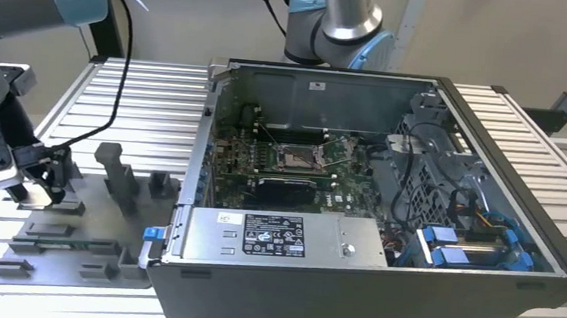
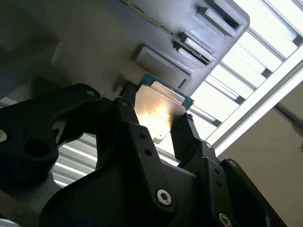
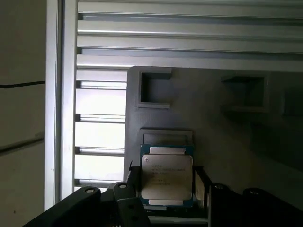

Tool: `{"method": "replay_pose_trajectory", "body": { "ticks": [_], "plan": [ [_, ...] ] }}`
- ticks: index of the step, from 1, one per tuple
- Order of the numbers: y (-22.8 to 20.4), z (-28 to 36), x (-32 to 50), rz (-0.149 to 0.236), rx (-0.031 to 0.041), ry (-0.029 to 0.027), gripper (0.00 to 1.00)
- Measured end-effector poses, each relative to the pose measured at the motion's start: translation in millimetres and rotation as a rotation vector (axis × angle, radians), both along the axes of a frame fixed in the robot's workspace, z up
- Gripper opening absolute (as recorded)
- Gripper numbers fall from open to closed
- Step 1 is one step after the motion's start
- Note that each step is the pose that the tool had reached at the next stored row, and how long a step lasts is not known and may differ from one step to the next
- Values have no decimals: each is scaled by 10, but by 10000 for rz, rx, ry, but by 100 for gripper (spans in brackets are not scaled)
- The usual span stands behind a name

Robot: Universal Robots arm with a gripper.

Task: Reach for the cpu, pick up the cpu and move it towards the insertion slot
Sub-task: 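Pick up the cpu and move it towards the insertion slot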

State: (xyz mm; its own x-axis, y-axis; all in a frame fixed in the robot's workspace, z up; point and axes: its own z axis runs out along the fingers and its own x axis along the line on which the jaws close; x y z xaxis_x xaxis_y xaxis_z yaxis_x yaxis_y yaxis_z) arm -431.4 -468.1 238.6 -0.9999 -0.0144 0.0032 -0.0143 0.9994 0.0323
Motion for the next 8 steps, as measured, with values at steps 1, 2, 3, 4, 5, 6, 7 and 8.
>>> {"method": "replay_pose_trajectory", "body": {
  "ticks": [1, 2, 3, 4, 5, 6, 7, 8],
  "plan": [
    [0, 24, 0, 0, -1, 0, 0],
    [0, 49, -1, 0, -2, 1, 0],
    [0, 101, -1, 0, 0, 0, 0],
    [0, 126, -1, -1, 0, 0, 0],
    [0, 152, -1, 0, -1, 1, 0],
    [0, 176, -1, -1, -1, 2, 0],
    [0, 203, -1, 0, -1, 1, 0],
    [0, 228, -1, 0, -1, 0, 0]
  ]
}}
